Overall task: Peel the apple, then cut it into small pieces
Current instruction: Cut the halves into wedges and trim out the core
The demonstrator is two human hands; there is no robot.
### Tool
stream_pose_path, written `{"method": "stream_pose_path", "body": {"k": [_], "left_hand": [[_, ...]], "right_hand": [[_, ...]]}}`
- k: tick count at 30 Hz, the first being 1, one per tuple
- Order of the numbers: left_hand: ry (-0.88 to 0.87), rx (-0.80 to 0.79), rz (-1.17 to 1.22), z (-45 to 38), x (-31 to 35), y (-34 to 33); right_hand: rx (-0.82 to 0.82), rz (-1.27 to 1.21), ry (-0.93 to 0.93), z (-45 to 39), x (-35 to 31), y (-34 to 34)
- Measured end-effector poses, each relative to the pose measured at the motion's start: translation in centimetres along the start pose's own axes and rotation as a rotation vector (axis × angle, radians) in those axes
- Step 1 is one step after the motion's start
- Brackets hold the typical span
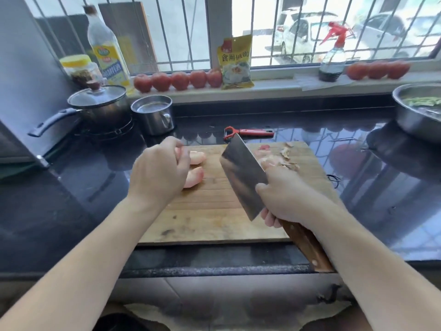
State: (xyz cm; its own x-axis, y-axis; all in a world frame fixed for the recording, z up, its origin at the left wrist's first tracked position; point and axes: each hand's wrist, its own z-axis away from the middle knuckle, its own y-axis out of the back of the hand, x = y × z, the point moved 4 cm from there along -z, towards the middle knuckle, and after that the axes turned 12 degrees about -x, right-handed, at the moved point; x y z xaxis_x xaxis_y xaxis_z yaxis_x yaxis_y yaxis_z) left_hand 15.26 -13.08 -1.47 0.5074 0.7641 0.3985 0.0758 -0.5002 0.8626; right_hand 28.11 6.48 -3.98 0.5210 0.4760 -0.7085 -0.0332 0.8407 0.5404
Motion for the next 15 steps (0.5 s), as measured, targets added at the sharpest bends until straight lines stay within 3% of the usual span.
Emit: {"method": "stream_pose_path", "body": {"k": [7,12,15], "left_hand": [[-0.051,-0.096,0.017,3.9,-0.1,1.0],[0.022,-0.168,0.150,4.0,0.4,0.3],[0.044,-0.195,0.259,2.0,0.0,-0.4]], "right_hand": [[0.113,0.241,-0.047,0.3,-0.1,2.0],[0.096,0.135,-0.090,-0.3,1.1,4.5],[0.138,0.080,-0.043,-1.7,-1.5,5.7]]}}
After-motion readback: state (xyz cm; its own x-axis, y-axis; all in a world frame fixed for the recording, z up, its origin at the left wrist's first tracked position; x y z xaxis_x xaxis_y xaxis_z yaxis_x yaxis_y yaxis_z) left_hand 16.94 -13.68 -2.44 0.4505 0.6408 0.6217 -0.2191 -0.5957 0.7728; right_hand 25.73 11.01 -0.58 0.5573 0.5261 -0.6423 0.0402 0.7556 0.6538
